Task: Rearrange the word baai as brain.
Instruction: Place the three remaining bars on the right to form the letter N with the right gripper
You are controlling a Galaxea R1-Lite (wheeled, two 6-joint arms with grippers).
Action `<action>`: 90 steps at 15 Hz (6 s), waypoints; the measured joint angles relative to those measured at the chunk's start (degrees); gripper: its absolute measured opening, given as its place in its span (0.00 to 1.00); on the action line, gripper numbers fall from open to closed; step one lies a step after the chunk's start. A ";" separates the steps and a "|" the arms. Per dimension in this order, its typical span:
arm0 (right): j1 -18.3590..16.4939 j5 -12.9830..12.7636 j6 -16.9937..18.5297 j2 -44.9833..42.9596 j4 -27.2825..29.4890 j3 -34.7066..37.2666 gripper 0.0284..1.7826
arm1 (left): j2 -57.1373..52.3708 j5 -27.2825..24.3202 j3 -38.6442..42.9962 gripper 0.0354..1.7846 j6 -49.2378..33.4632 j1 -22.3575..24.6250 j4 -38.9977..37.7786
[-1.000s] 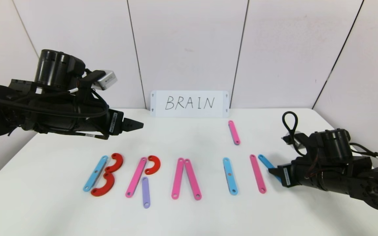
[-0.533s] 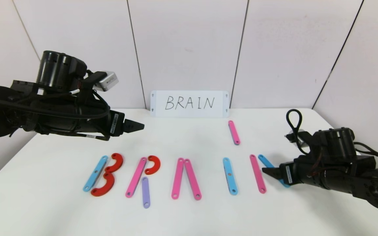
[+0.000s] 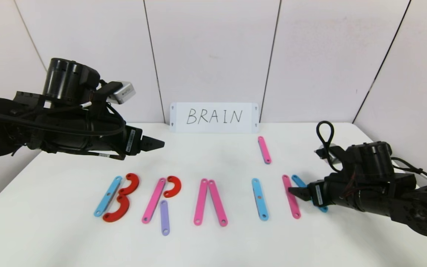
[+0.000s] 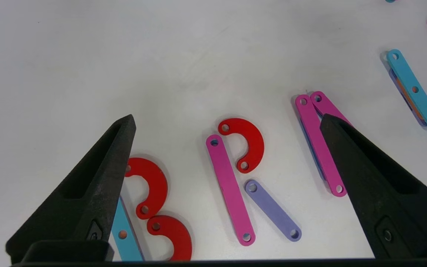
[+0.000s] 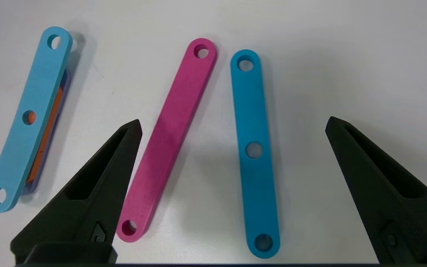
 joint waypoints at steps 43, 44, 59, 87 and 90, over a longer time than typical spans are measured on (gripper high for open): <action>8.33 -9.80 12.20 -5.02 2.61 6.29 0.97 | 0.00 -0.02 0.34 0.97 -0.02 -0.67 -0.09; 8.45 -9.81 12.37 -5.16 2.61 6.31 0.97 | 0.00 -0.02 0.34 0.97 0.00 -0.67 -0.09; 7.40 -10.23 11.00 0.26 6.25 -5.95 0.97 | -0.05 0.00 0.34 0.97 -0.02 -0.65 -0.09; 8.85 -10.52 10.93 4.22 6.83 -11.08 0.97 | -0.02 -0.02 0.34 0.97 -0.02 -0.59 -0.11; 8.56 -10.89 10.00 4.96 10.75 -16.97 0.97 | 0.00 -0.02 0.34 0.97 -0.02 -0.61 -0.11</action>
